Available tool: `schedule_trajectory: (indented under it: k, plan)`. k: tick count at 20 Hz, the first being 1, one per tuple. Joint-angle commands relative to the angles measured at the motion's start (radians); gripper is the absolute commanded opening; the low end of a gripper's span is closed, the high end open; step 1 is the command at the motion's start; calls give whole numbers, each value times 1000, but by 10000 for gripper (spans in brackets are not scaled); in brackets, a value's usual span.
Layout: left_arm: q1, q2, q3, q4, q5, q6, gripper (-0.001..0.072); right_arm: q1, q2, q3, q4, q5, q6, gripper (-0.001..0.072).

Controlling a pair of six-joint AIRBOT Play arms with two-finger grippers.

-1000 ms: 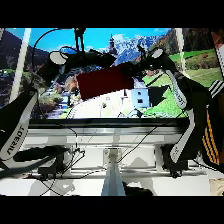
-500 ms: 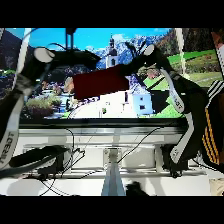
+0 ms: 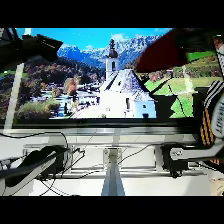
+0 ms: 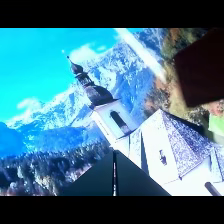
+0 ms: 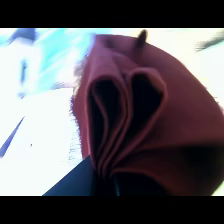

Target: Fold the clothes and pants, and hang the long-sleeved shirts on hangers.

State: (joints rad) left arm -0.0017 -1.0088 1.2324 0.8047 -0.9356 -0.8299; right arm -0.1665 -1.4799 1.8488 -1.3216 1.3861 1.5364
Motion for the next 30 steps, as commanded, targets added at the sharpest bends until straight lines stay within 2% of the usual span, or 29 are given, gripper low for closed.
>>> schedule_trajectory:
  k: [1, 4, 9, 14, 15, 16, 17, 18, 21, 22, 23, 24, 26, 30]
  plan:
    - [16, 25, 0, 7, -54, -19, 10, -208, 201, 3, -180, 88, 50, 17]
    - [16, 25, 0, 6, -94, -19, 10, -420, 309, 3, -275, 111, 50, 17]
    - [16, 25, 0, 6, -109, -19, 10, -771, 392, 3, -317, 127, 59, 17]
    - [16, 25, 0, 3, -109, -19, 10, -1014, 401, 1, -330, 167, 197, 19]
    - [16, 25, 0, 3, -109, -19, 10, -1033, 394, -3, -325, 173, 229, 116]
    - [16, 25, 0, 3, -109, -19, 10, -1044, 395, -13, -319, 183, 274, 328]
    - [16, 25, 0, 3, -109, -19, 10, -1044, 395, -23, -308, 192, 284, 503]
    - [16, 25, 0, 3, -109, -19, 10, -1044, 394, -34, -284, 193, 284, 556]
    - [16, 25, 0, 3, -109, -19, 10, -1041, 394, -57, -207, 187, 284, 539]
    - [16, 25, 0, 3, -109, -19, 10, -1041, 394, -64, -156, 179, 280, 444]
    - [16, 25, 0, 3, -109, -19, 10, -1041, 394, -73, -87, 173, 265, 216]
    - [16, 25, 0, 3, -109, -19, 10, -1040, 394, -83, -2, 168, 229, 30]
    - [16, 25, 0, 3, -109, -19, 10, -993, 394, -109, 112, 165, 185, 17]
    - [16, 25, 0, 3, -109, -19, 10, -684, 394, -137, 122, 172, 143, 16]
